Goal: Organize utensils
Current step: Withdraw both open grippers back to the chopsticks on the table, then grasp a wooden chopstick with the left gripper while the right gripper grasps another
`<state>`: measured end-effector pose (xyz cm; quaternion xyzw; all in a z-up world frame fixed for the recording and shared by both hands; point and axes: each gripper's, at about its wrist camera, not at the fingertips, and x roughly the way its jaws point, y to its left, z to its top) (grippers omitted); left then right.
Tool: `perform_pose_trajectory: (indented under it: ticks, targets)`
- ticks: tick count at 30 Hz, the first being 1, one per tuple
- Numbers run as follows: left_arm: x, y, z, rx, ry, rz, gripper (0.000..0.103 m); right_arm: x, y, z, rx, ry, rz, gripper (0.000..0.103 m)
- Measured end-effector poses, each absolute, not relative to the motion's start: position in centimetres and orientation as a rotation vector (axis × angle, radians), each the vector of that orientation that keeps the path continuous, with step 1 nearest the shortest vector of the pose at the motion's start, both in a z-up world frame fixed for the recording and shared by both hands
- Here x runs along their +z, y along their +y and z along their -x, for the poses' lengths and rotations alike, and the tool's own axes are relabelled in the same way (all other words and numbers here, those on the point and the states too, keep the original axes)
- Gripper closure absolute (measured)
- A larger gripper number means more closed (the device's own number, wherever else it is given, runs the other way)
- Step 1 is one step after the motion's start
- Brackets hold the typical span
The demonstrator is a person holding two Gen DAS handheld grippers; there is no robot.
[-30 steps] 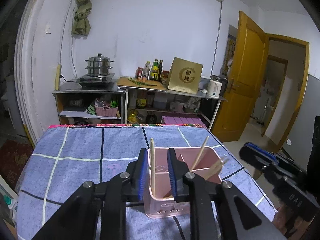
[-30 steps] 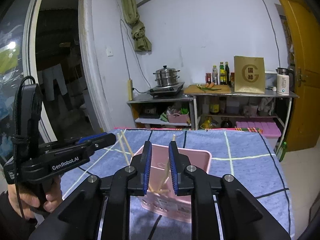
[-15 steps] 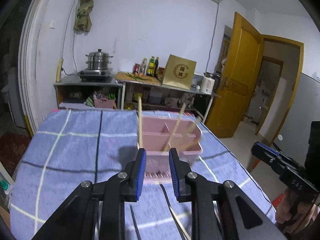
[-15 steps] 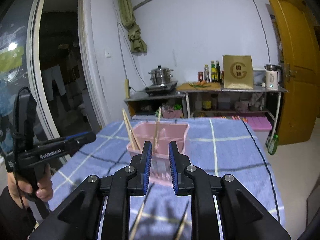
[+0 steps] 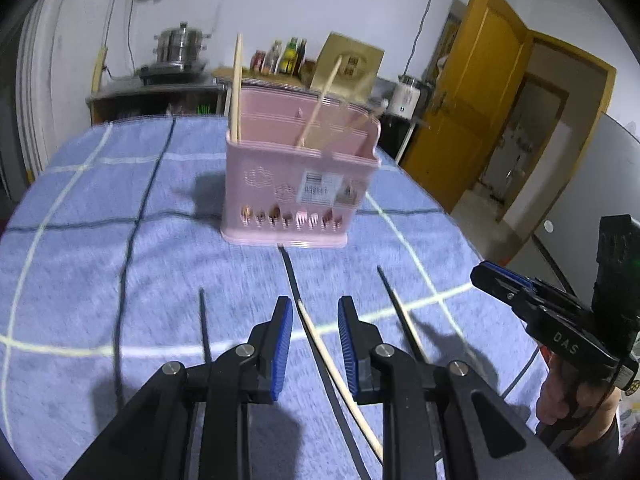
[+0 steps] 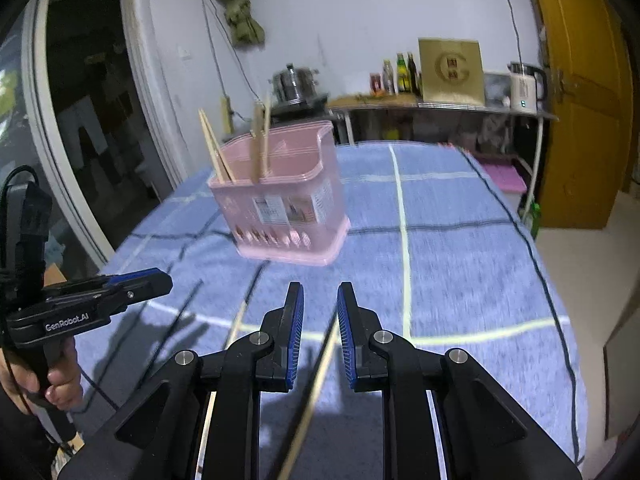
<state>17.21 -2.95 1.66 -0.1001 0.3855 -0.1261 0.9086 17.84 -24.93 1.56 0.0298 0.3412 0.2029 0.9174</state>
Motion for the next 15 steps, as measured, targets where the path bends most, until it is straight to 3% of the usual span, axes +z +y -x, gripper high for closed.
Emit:
perform_pose_trajectory:
  ticks: [15]
  targets:
    - [-3.5,-5.6,-19.2,-0.251,0.955,0.205,0.080,-4.1,-23.4,-19.1,0.388,0.910,0.019,0.085]
